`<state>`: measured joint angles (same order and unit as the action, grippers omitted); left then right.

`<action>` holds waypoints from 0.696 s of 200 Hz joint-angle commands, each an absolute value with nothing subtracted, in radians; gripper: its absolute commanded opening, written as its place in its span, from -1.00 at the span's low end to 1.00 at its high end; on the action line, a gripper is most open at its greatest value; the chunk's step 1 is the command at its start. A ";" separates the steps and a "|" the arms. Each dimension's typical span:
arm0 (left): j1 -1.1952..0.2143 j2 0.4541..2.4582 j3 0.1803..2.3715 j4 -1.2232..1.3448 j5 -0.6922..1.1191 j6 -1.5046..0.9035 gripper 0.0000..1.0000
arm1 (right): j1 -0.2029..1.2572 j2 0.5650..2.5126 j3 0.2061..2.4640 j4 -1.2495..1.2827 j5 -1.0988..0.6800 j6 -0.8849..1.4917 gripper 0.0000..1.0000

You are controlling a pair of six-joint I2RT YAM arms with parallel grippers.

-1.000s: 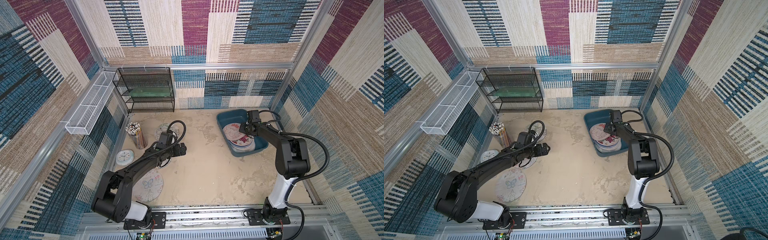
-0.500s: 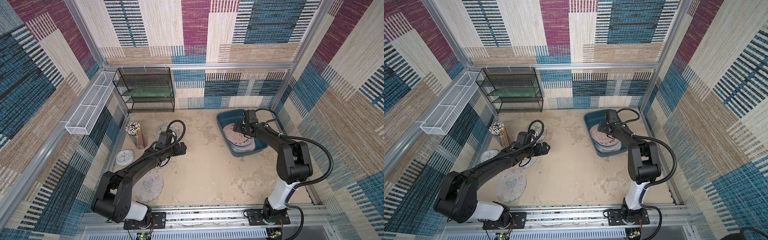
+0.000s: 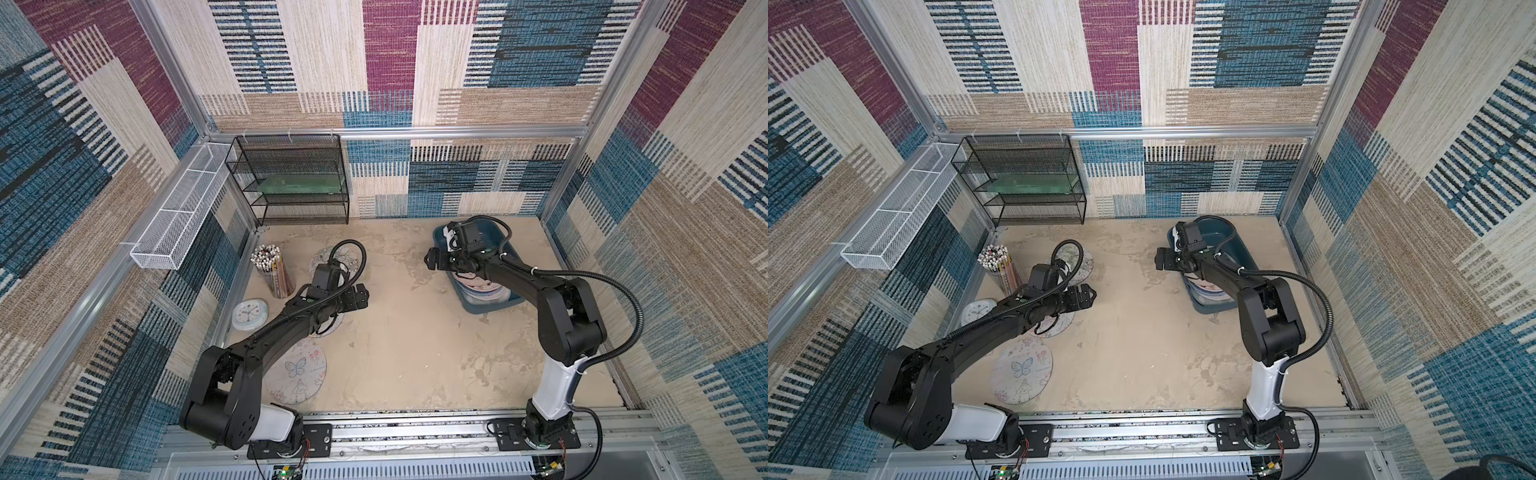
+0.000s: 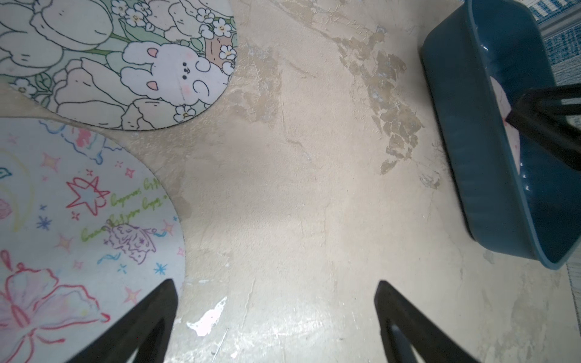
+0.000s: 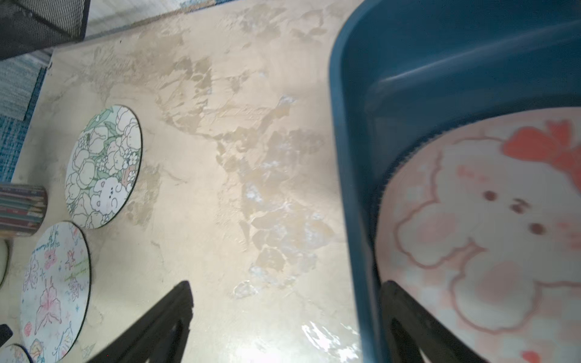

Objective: Put the coasters into the storage box
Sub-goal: Move the storage box to the center of the board.

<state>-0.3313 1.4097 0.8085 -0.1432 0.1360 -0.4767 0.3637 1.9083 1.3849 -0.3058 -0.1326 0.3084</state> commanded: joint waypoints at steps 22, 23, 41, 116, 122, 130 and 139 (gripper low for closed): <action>-0.312 1.390 0.788 -0.128 0.132 -0.489 0.93 | 0.399 1.996 1.476 -0.339 -0.097 0.305 0.90; -0.311 1.388 0.788 -0.129 0.132 -0.489 0.93 | 0.400 1.998 1.479 -0.340 -0.098 0.304 0.90; -0.302 1.386 0.787 -0.145 0.121 -0.489 0.93 | 0.419 2.028 1.521 -0.355 -0.103 0.299 0.90; -0.233 1.373 0.763 -0.170 0.101 -0.509 0.94 | 0.527 2.144 1.695 -0.374 -0.201 0.309 0.90; -0.227 1.373 0.762 -0.173 0.101 -0.512 0.94 | 0.534 2.149 1.704 -0.376 -0.210 0.311 0.90; -0.219 1.373 0.763 -0.177 0.099 -0.517 0.94 | 0.541 2.154 1.715 -0.376 -0.219 0.311 0.90; -0.209 1.374 0.764 -0.187 0.091 -0.523 0.94 | 0.550 2.158 1.726 -0.377 -0.229 0.311 0.90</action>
<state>-0.2268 1.3785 0.7647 -0.1577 0.1066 -0.4988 0.5304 2.1460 1.6962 -0.3870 -0.1684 0.3069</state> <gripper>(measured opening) 0.968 0.949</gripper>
